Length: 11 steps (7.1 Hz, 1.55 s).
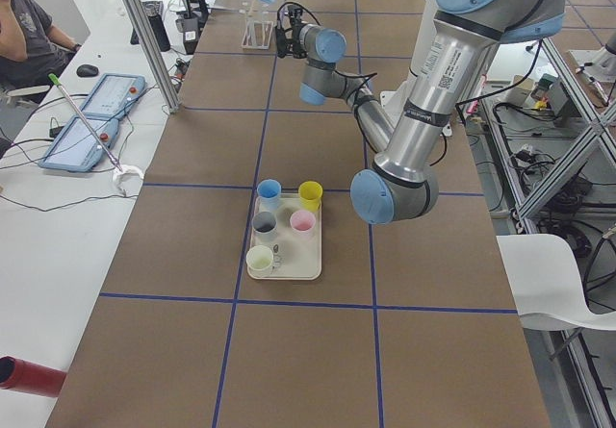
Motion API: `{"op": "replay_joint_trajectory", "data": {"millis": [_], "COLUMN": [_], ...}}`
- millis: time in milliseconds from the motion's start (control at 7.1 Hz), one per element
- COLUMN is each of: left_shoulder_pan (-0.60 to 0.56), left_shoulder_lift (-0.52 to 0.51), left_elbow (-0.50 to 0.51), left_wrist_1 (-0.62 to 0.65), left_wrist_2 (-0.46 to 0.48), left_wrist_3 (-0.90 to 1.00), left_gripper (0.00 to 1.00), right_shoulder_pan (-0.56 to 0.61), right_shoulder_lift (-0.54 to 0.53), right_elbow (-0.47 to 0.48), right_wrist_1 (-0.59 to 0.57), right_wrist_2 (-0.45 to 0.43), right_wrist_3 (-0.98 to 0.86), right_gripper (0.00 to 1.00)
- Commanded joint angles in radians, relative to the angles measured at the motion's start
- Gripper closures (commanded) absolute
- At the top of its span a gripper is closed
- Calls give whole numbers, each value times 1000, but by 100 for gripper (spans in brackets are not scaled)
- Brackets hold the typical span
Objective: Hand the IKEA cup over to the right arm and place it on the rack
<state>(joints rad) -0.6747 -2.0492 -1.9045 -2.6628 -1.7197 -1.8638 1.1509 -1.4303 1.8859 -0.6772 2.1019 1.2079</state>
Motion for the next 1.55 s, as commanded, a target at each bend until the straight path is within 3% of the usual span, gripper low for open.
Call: {"op": "replay_joint_trajectory", "data": {"millis": [0, 141, 282, 563, 704, 985, 1408], "left_shoulder_pan": [-17, -19, -19, -22, -22, -35, -101], "left_shoulder_lift": [-11, -17, -16, -14, -12, -12, -11], "left_elbow": [-130, -180, -179, -177, -179, -182, -237], "left_wrist_1": [345, 473, 484, 485, 485, 571, 854], "left_wrist_2": [0, 3, 6, 6, 5, 2, 5], "left_wrist_3": [194, 265, 270, 270, 270, 296, 572], "left_gripper": [0, 0, 0, 0, 0, 0, 0], "right_shoulder_pan": [30, 42, 79, 211, 222, 242, 242], "right_shoulder_lift": [-65, -93, -99, -87, -87, -79, -62], "right_elbow": [7, 6, 16, 29, 19, -22, -85], "right_wrist_1": [-149, -216, -314, -584, -690, -780, -782], "right_wrist_2": [3, 3, 9, 140, 132, 128, 132], "right_wrist_3": [-190, -290, -385, -654, -808, -1006, -1012], "right_gripper": [85, 85, 85, 85, 85, 85, 85]}}
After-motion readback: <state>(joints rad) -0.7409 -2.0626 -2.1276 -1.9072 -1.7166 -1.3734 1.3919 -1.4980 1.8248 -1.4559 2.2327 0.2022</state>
